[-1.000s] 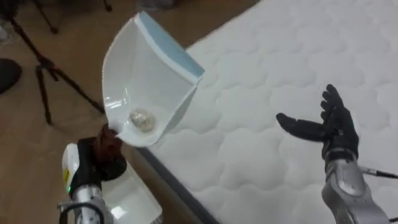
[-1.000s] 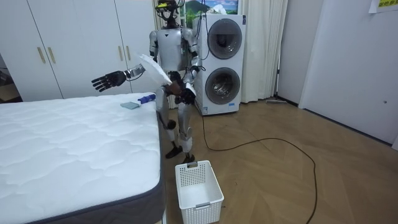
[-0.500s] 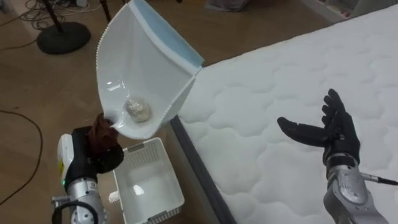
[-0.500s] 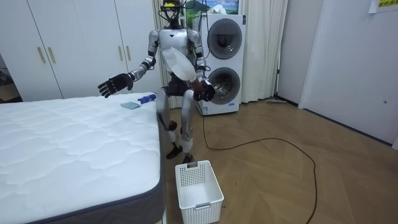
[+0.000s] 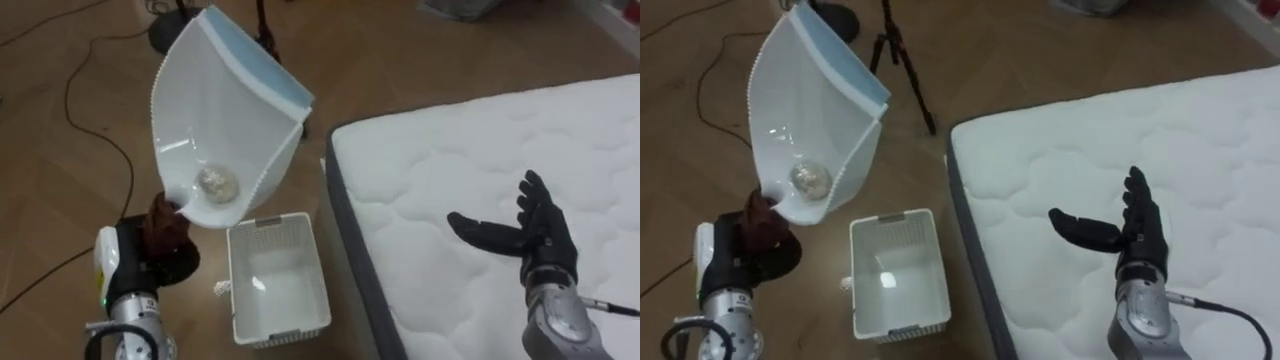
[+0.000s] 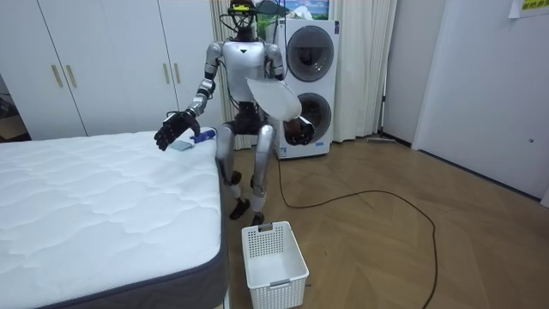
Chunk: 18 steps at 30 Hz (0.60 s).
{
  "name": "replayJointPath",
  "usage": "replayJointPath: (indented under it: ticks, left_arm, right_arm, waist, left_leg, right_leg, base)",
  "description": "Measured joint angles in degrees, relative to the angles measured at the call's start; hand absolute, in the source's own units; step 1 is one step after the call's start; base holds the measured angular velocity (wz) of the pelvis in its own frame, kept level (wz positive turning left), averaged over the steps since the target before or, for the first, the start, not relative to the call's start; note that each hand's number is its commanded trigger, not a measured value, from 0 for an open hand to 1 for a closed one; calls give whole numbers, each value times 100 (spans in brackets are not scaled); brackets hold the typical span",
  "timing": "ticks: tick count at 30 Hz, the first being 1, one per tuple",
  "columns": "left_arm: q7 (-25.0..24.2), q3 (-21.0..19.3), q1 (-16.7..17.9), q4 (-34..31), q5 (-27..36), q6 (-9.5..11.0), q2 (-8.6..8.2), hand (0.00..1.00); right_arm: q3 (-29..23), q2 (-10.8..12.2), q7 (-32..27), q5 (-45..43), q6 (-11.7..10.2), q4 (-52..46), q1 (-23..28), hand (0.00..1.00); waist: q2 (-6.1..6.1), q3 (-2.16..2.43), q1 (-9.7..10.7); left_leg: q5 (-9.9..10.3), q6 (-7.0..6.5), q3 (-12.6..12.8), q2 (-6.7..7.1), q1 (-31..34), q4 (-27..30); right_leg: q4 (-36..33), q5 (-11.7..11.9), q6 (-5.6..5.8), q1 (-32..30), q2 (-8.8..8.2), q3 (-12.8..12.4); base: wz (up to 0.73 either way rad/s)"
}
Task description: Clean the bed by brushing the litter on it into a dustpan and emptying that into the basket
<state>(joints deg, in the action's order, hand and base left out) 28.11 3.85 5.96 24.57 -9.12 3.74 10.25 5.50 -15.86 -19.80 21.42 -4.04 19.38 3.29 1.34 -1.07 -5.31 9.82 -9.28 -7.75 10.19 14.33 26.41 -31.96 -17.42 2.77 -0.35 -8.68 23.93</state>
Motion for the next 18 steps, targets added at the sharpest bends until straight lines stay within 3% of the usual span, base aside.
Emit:
replayJointPath:
  ticks: [2, 3, 4, 5, 6, 7, 8, 9, 10, 11, 12, 14, 16, 17, 18]
  left_arm:
    - [-37, 25, 11, 49, -26, -3, 13, 100]
    - [-47, 24, 13, 60, -50, -3, 34, 100]
    - [-105, 26, 14, 80, -50, -3, 113, 100]
    - [-140, 25, 13, 104, -45, -3, 182, 100]
    - [-167, 10, 14, 130, -53, -2, 228, 100]
    - [-182, -4, 14, 166, -55, 1, 251, 100]
    - [-200, -14, -39, 240, -31, 101, 363, 100]
    - [-209, 45, -156, 297, -35, 188, 462, 100]
    - [-261, 229, -392, 458, -63, 289, 637, 100]
    - [-303, 313, -374, 504, -67, 208, 723, 100]
    - [-366, 336, -331, 561, -94, 102, 654, 100]
    - [-405, 394, -331, 646, -210, 19, 568, 100]
    - [-407, 407, -313, 656, -344, -39, 585, 100]
    - [-406, 369, -318, 655, -434, -72, 597, 100]
    - [-411, 344, -323, 647, -445, -71, 612, 100]
  right_arm:
    - [-5, 10, 25, -8, 36, 66, 2, 0]
    - [-6, 23, 57, -12, 47, 81, 6, 0]
    - [-4, 38, 110, -41, 48, 111, 17, 0]
    - [1, 46, 124, -59, 48, 188, 18, 0]
    - [1, 52, 127, -60, 82, 238, 48, 0]
    - [3, 64, 138, -63, 129, 243, 71, 0]
    - [-41, 113, 186, -111, 158, 242, 1, 0]
    - [-127, 125, 170, -144, 144, 223, -21, 0]
    - [-275, 113, 155, -161, 159, 240, -53, 0]
    - [-268, 151, 165, -180, 232, 240, -62, 0]
    - [-280, 133, 222, -288, 218, 209, -48, 0]
    - [-282, 110, 223, -359, 214, 244, -46, 0]
    - [-271, 104, 278, -384, 177, 246, -52, 0]
    - [-268, 99, 326, -425, 148, 247, -38, 0]
    - [-266, 88, 364, -424, 143, 247, -67, 0]
  waist:
    - [3, -22, 0]
    - [-9, -30, 3]
    - [-62, -68, 18]
    - [-96, -91, 41]
    - [-101, -94, 80]
    - [-19, -50, 166]
    - [197, -72, 406]
    - [86, -94, 489]
    - [-23, -106, 511]
    - [128, -31, 468]
    - [96, -36, 539]
    - [76, -29, 619]
    - [-5, -52, 545]
    - [-31, -32, 519]
    - [-87, -35, 501]
  left_leg:
    - [-17, -60, -346, 178, -11, -1]
    - [-22, -55, -392, 169, -17, -6]
    - [-43, -24, -570, 176, -92, -20]
    - [-140, 130, -744, 183, -218, -140]
    - [-382, 512, -1135, 252, -427, -491]
    - [-573, 907, -1354, 290, -575, -824]
    - [-168, 807, -507, -125, -360, -289]
    - [205, 590, 53, -677, -125, 352]
    - [1016, 797, 301, -989, 227, 1039]
    - [1026, 616, 194, -742, 295, 1134]
    - [954, 577, 47, -580, 260, 962]
    - [800, 720, -28, -398, 139, 650]
    - [778, 730, -40, -308, 8, 487]
    - [774, 723, 35, -274, -2, 429]
    - [758, 749, 176, -317, 17, 350]
  right_leg:
    - [-740, -49, -62, -479, 17, -376]
    - [-917, -52, -70, -602, 47, -390]
    - [-1106, -51, -73, -793, 122, -432]
    - [-1138, -45, -89, -960, 224, -548]
    - [-885, 11, -190, -1113, 410, -736]
    - [-616, 73, -286, -1193, 473, -835]
    - [-264, 210, -198, -1279, 388, -876]
    - [-273, 207, -74, -1349, 397, -914]
    - [-316, 135, 254, -1540, 399, -1003]
    - [-156, 152, 204, -1593, 413, -1102]
    - [110, 220, 109, -1576, 484, -1211]
    - [437, 352, 5, -1554, 559, -1391]
    - [684, 673, -150, -1452, 619, -1451]
    - [706, 752, -255, -1429, 602, -1447]
    - [673, 712, -288, -1448, 569, -1409]
  base:
    - [5]
    - [11]
    - [21]
    - [35]
    - [32]
    - [77]
    - [94]
    - [121]
    - [66]
    - [67]
    - [50]
    - [71]
    - [36]
    - [29]
    - [30]
